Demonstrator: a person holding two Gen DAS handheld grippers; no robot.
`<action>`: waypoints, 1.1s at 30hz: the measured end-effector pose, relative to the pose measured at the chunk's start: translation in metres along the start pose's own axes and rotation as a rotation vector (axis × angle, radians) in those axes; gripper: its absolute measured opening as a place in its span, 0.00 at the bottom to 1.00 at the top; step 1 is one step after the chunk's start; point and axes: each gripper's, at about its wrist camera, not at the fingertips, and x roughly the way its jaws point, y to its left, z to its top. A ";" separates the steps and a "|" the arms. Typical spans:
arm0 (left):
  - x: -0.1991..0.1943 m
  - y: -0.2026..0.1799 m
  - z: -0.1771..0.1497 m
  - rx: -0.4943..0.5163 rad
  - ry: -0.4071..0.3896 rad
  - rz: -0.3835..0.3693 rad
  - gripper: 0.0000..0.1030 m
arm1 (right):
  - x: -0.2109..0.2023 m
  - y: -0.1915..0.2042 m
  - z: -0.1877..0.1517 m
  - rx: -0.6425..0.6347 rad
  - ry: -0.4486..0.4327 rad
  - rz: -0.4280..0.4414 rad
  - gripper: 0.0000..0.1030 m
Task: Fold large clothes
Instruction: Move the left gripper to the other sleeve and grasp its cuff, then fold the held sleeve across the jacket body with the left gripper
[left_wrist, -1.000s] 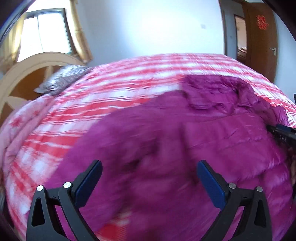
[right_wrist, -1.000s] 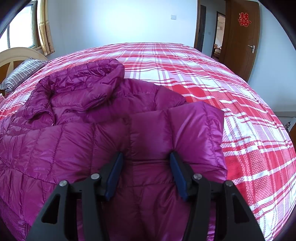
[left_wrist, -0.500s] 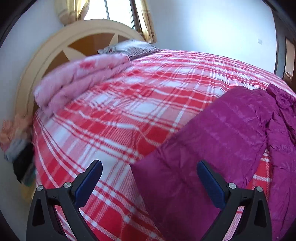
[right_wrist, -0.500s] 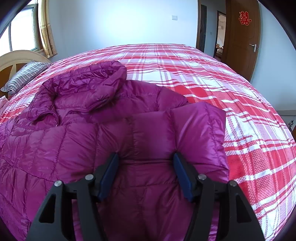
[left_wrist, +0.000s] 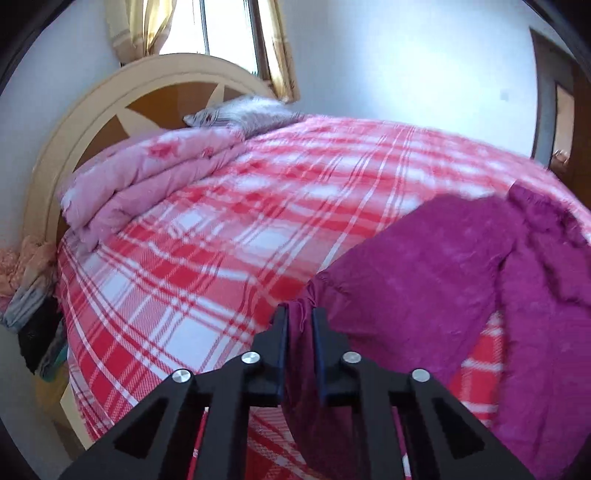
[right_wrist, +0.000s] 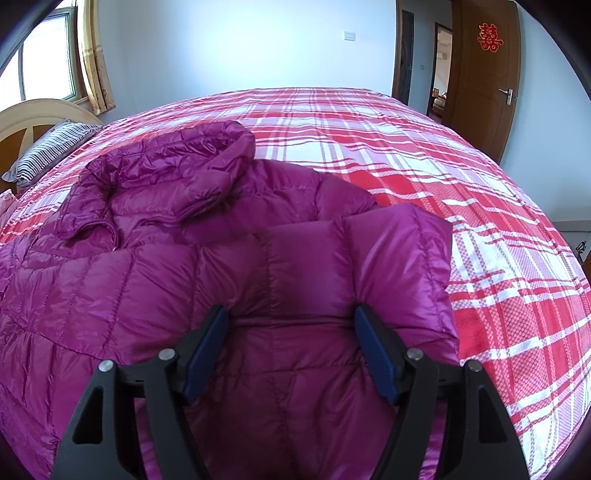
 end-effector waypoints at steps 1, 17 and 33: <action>-0.007 -0.002 0.006 0.001 -0.018 -0.010 0.11 | 0.000 0.000 0.000 0.000 0.000 0.000 0.73; -0.106 -0.128 0.122 0.172 -0.262 -0.308 0.06 | -0.001 0.001 -0.001 -0.003 -0.003 0.027 0.85; -0.099 -0.299 0.112 0.395 -0.214 -0.497 0.06 | -0.008 -0.012 -0.003 0.070 -0.043 0.134 0.93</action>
